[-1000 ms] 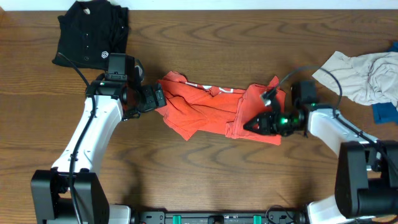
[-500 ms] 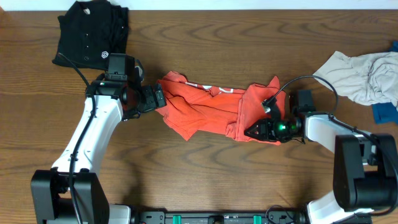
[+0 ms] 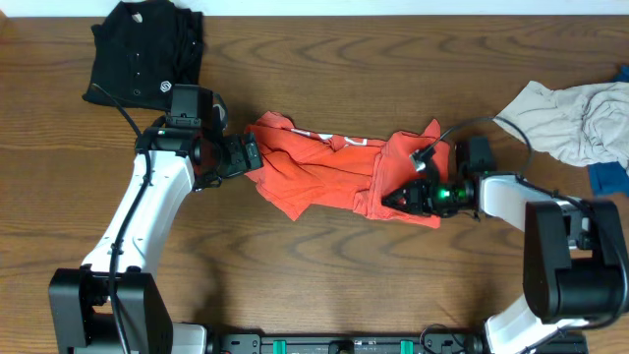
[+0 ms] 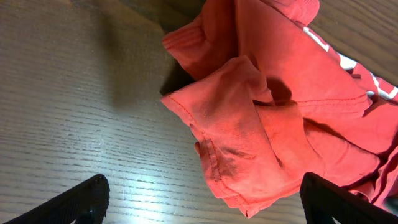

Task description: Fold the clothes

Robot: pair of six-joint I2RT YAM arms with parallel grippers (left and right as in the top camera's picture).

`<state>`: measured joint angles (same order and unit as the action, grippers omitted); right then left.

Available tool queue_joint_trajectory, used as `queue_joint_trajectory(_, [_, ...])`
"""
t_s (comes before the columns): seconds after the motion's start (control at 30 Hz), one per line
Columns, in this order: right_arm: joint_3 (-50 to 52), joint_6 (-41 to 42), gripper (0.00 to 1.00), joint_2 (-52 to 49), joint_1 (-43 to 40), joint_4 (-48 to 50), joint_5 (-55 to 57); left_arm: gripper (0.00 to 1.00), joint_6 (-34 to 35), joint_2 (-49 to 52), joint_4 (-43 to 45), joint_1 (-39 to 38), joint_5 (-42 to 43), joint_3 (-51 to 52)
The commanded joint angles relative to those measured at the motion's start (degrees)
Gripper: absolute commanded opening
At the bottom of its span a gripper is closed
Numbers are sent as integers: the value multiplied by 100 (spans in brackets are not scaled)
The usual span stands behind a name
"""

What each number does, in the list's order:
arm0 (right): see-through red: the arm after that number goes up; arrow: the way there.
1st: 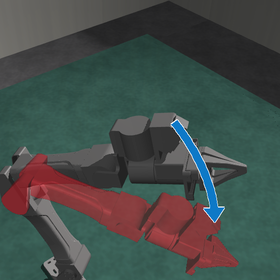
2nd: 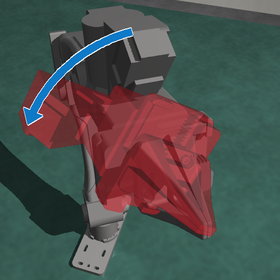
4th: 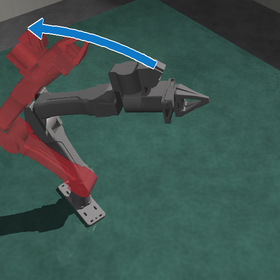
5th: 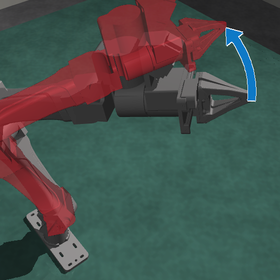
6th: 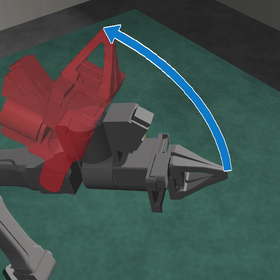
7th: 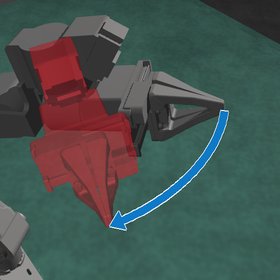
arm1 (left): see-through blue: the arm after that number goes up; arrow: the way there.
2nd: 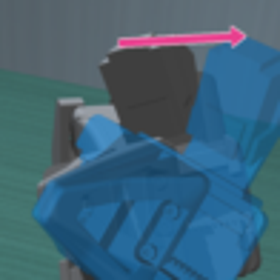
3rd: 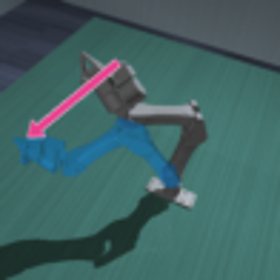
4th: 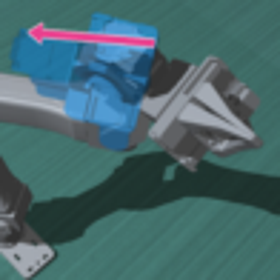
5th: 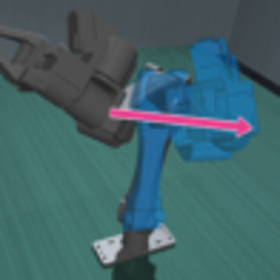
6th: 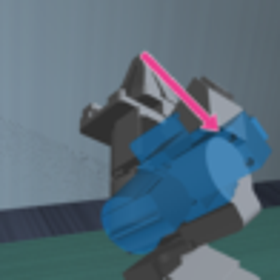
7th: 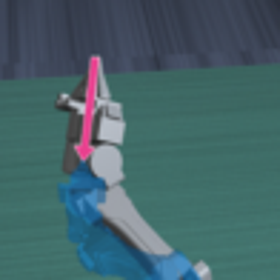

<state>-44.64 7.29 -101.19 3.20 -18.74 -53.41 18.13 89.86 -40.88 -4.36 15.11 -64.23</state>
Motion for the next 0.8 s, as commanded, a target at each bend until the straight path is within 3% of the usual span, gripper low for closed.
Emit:
queue_joint_trajectory(0.0, [-387, 42, 25, 616, -94, -192, -251, 98, -52, 48, -31, -11, 50, 42])
queue_joint_trajectory(0.17, [-686, 109, 28, 1349, -254, -595, -210, 98, -52, 48, -42, -11, 50, 42])
queue_joint_trajectory(0.37, [-702, 144, 41, 1665, -420, -660, 570, 98, -50, 48, -39, -11, 50, 42])
queue_joint_trajectory(0.77, [-695, -181, 41, -70, -822, -184, 1056, 98, -52, 48, -44, -11, 50, 42])
